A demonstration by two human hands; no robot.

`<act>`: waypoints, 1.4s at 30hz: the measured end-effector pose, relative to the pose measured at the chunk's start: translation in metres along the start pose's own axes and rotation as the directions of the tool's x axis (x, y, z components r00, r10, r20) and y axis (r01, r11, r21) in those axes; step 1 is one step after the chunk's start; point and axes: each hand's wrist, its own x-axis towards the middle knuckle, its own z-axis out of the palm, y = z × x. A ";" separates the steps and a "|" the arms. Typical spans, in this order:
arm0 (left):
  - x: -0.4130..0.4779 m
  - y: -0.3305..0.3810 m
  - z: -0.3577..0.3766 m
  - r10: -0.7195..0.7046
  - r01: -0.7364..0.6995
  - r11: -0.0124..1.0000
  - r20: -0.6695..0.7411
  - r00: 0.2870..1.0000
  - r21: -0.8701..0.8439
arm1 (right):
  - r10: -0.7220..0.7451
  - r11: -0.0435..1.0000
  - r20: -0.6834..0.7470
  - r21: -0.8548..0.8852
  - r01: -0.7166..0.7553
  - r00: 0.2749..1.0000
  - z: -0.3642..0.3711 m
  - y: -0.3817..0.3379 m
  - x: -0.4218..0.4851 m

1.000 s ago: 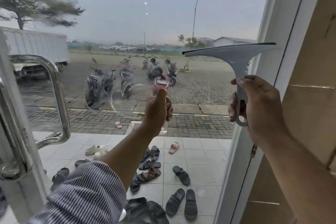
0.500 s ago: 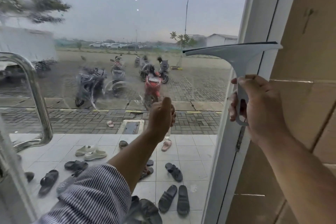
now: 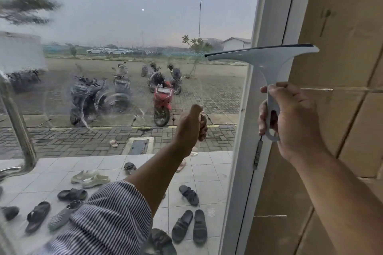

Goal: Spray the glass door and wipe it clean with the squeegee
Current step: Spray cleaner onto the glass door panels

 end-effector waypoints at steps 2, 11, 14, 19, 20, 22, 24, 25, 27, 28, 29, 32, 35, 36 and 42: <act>0.005 0.009 0.005 0.043 -0.043 0.999 -0.032 0.999 -0.008 | -0.002 1.000 -0.004 -0.006 0.002 1.000 -0.003 0.000 0.000; 0.003 -0.002 0.014 -0.007 0.007 1.000 -0.003 1.000 -0.004 | 0.008 0.999 -0.021 -0.036 -0.008 1.000 -0.011 0.003 -0.001; 0.004 0.005 0.017 0.003 -0.004 1.000 -0.027 1.000 -0.029 | 0.013 0.999 -0.029 -0.038 -0.014 0.999 -0.010 0.005 -0.001; -0.009 -0.019 0.005 -0.072 0.071 0.996 0.023 0.997 0.056 | 0.013 0.999 -0.011 -0.042 -0.013 1.000 -0.007 0.007 -0.001; -0.012 -0.024 0.001 -0.110 0.108 0.992 0.040 0.993 0.058 | 0.013 0.999 -0.009 -0.039 -0.013 1.000 -0.006 0.008 -0.001; -0.015 -0.028 -0.010 -0.175 0.174 0.984 0.046 0.983 0.034 | 0.024 0.999 -0.011 -0.027 -0.024 1.000 -0.004 0.009 -0.001; -0.012 -0.023 -0.025 -0.198 0.194 0.978 0.055 0.979 0.083 | 0.040 0.999 -0.007 -0.015 -0.040 0.999 0.001 0.012 0.000; -0.011 -0.018 -0.033 -0.200 0.187 0.968 0.065 0.978 0.168 | 0.047 0.999 -0.003 -0.013 -0.047 0.999 0.003 0.014 0.000; -0.010 -0.005 -0.057 -0.224 0.173 0.925 0.120 0.967 0.338 | 0.053 0.999 0.006 -0.010 -0.053 0.999 0.009 0.017 -0.001; -0.010 0.003 -0.071 -0.255 0.186 0.920 0.167 0.952 0.344 | 0.052 0.999 0.007 -0.010 -0.052 0.999 0.011 0.018 -0.001; -0.012 0.011 -0.087 -0.284 0.219 0.933 0.210 0.936 0.286 | 0.049 0.999 0.009 -0.008 -0.049 0.999 0.014 0.020 -0.001; -0.028 0.024 -0.126 -0.336 0.323 0.942 0.264 0.904 0.095 | 0.040 0.999 0.029 -0.007 -0.040 0.999 0.022 0.025 0.000; -0.045 0.017 -0.153 -0.409 0.204 0.678 0.131 0.903 0.706 | 0.047 0.999 0.062 0.005 -0.048 0.997 0.037 0.030 0.000; -0.049 0.015 -0.158 -0.425 0.162 0.543 0.104 0.899 0.824 | 0.049 0.999 0.068 0.006 -0.050 0.996 0.043 0.031 0.000; -0.057 0.041 -0.185 -0.428 0.216 0.710 0.167 0.888 0.670 | -0.011 1.000 0.101 -0.018 0.013 0.995 0.088 0.032 -0.002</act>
